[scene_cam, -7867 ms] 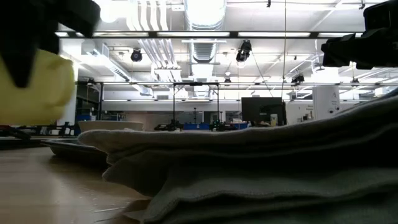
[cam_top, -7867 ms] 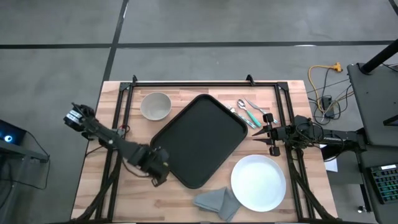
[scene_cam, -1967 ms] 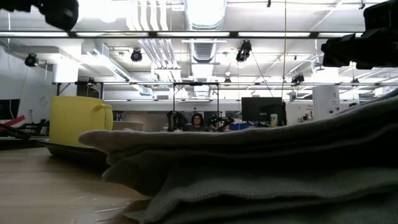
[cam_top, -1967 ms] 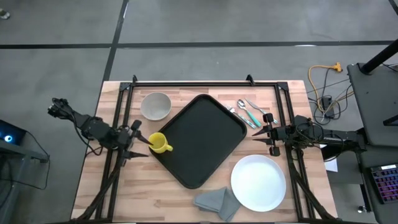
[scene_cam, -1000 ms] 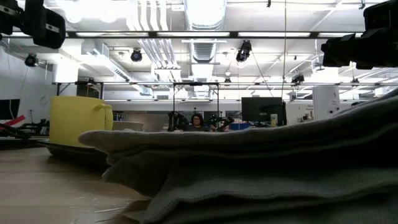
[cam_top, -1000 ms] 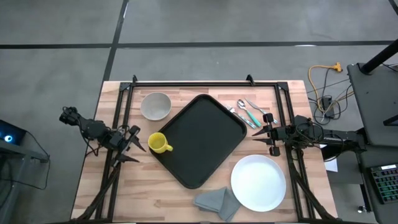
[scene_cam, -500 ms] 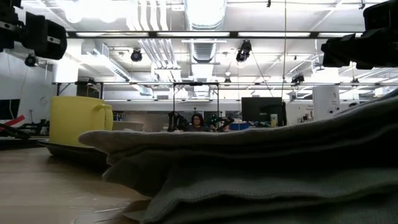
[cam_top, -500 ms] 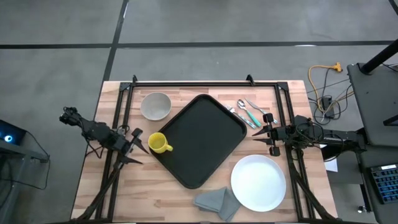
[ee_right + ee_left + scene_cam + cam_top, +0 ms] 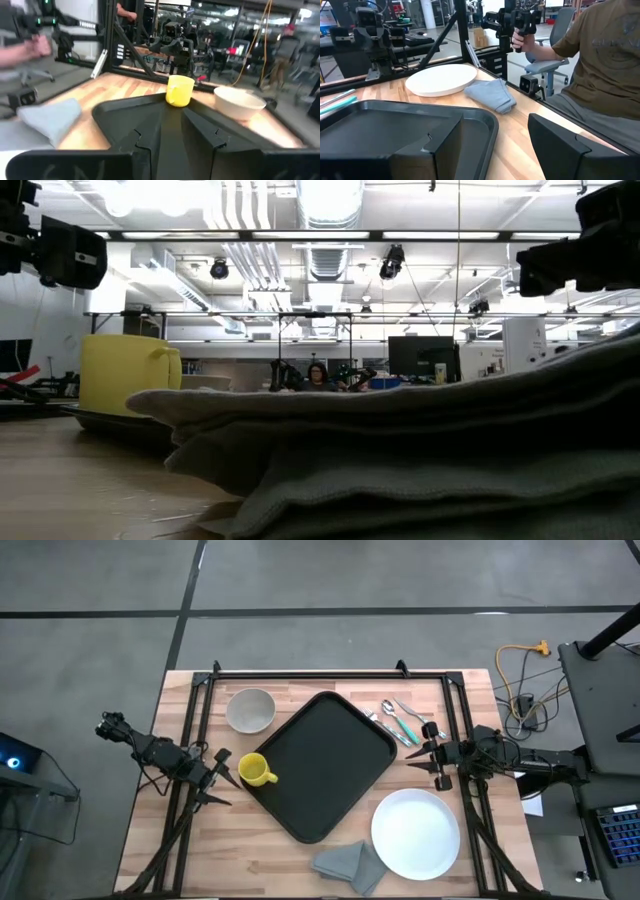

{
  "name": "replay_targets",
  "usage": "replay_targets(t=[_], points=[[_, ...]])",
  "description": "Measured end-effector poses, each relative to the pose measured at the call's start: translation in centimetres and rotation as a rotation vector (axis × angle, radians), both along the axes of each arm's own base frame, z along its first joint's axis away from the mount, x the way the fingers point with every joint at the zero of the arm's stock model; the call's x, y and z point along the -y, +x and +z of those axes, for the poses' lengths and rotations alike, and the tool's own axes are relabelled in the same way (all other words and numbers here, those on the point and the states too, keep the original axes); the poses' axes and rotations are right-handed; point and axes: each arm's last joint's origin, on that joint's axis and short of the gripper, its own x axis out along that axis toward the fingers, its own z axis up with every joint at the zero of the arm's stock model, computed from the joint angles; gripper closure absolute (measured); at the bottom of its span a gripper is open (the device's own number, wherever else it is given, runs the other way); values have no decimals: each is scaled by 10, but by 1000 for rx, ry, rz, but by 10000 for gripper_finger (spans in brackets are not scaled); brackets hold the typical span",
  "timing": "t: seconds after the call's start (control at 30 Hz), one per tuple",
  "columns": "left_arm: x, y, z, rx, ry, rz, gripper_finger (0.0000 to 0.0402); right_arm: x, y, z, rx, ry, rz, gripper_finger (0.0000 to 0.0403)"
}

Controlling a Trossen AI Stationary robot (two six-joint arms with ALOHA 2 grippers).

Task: Set up tray
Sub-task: Put the white plate below the yellow cup on the black serving tray

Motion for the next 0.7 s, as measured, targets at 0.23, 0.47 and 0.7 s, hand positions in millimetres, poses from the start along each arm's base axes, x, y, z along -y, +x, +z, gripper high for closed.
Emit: replay_targets(t=[0.23,0.47,0.7], points=[[0,0,-2,-9,1,1,193,0,0,6,32,167,8,335],[0,0,-2,-7,0,0,193,0,-1,14,92,260,25,335],[0,0,-2,-8,0,0,193,0,-2,17,88,262,24,335]])
